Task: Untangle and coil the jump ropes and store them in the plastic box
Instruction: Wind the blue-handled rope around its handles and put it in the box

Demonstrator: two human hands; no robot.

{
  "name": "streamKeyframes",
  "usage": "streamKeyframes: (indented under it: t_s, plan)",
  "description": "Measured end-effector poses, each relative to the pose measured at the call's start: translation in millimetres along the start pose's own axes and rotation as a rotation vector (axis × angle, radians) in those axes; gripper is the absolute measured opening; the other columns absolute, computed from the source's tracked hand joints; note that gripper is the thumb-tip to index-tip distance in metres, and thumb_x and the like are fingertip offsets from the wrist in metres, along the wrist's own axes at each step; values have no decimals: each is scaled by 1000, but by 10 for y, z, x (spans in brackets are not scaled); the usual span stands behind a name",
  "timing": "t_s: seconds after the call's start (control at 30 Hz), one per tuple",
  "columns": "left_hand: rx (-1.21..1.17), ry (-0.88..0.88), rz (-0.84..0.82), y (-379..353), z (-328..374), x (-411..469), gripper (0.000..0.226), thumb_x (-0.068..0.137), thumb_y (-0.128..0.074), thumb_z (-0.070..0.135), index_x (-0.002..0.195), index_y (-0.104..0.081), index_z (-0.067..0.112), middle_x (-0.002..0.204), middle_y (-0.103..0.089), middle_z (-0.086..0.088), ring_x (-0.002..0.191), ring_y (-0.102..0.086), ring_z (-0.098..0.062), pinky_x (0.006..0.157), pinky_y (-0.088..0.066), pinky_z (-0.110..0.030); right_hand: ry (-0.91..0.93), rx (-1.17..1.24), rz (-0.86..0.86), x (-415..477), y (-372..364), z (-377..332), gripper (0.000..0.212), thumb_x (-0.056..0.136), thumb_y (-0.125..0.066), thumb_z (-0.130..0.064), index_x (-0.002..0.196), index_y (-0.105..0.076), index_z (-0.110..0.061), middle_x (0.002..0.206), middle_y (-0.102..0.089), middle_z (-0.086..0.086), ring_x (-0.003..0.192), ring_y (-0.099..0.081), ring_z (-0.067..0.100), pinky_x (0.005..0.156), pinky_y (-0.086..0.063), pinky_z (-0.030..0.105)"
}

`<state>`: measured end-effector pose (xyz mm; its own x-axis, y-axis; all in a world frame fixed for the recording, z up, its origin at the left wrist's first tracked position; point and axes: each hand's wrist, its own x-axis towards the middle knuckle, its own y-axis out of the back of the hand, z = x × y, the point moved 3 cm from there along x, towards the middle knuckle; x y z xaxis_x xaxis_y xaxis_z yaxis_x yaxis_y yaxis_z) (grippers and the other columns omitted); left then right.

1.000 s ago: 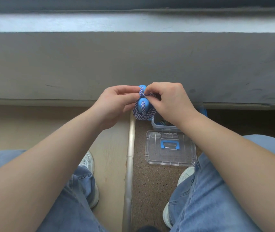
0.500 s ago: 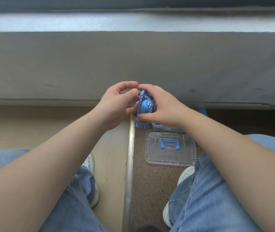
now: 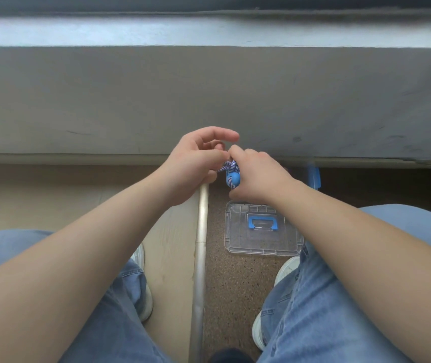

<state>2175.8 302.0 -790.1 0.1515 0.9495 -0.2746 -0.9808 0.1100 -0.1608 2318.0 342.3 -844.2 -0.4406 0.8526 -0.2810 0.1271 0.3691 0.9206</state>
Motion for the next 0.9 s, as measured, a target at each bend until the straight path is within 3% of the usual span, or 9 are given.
streamKeyframes:
  t_s: [0.27,0.37,0.43,0.5,0.53,0.6,0.7,0.8,0.9]
  plan:
    - [101,-23,16,-49,41,-69,33,75,-51,-6,92,-68,17,68,-38,6,53,-31,-9,43,-23,-19,-92,-72,-21,13,-82,103,48,72,-70,-41,100,-33,-29,98,-44,-1,101,-48,31,80,-51,47]
    - [282,-17,93,-10,-11,-60,33,86,-52,-8,91,-69,20,72,-45,6,60,-39,-12,48,-32,-23,-78,-20,-70,-1,-110,93,47,70,-69,-39,99,-34,-27,97,-47,0,98,-51,32,74,-49,42]
    - [506,-40,161,88,-33,-45,29,87,-57,3,96,-71,27,81,-59,10,62,-52,-8,55,-43,-21,-81,89,-57,-14,-106,92,48,69,-70,-36,103,-39,-26,100,-50,2,93,-54,29,60,-39,33]
    - [672,-27,205,217,-60,-17,29,86,-60,13,105,-70,33,90,-68,12,58,-54,-1,54,-42,-16,-102,233,-29,-30,-71,73,51,69,-72,-34,111,-44,-25,105,-50,3,92,-55,24,56,-34,30]
    - [694,-2,217,281,-86,3,30,85,-61,17,108,-69,34,97,-70,11,61,-56,0,56,-43,-17,-117,305,-16,-32,-53,64,53,70,-73,-34,116,-46,-25,108,-50,3,93,-55,22,59,-36,29]
    - [655,53,208,363,-165,41,33,81,-64,26,112,-66,37,112,-67,12,85,-63,-3,75,-53,-24,-127,438,12,-28,-3,41,58,73,-75,-33,123,-46,-28,112,-53,0,97,-56,19,69,-38,28]
    - [628,130,157,366,-293,68,49,71,-64,36,120,-62,38,116,-62,12,107,-63,-10,96,-54,-42,-125,672,74,-28,87,-4,53,75,-75,-32,120,-49,-34,99,-64,-8,90,-60,13,77,-48,32]
    - [649,189,61,330,-413,67,59,72,-70,37,129,-56,33,121,-62,7,102,-62,-8,88,-55,-32,-90,931,85,-16,114,-37,48,74,-77,-22,115,-54,-34,91,-65,-8,81,-62,11,88,-56,44]
    - [610,184,-44,262,-467,55,59,79,-77,28,133,-53,33,120,-63,9,100,-65,-3,81,-51,-22,-97,1164,47,-23,120,-51,48,79,-75,-10,118,-55,-27,97,-65,2,87,-68,21,89,-58,52]
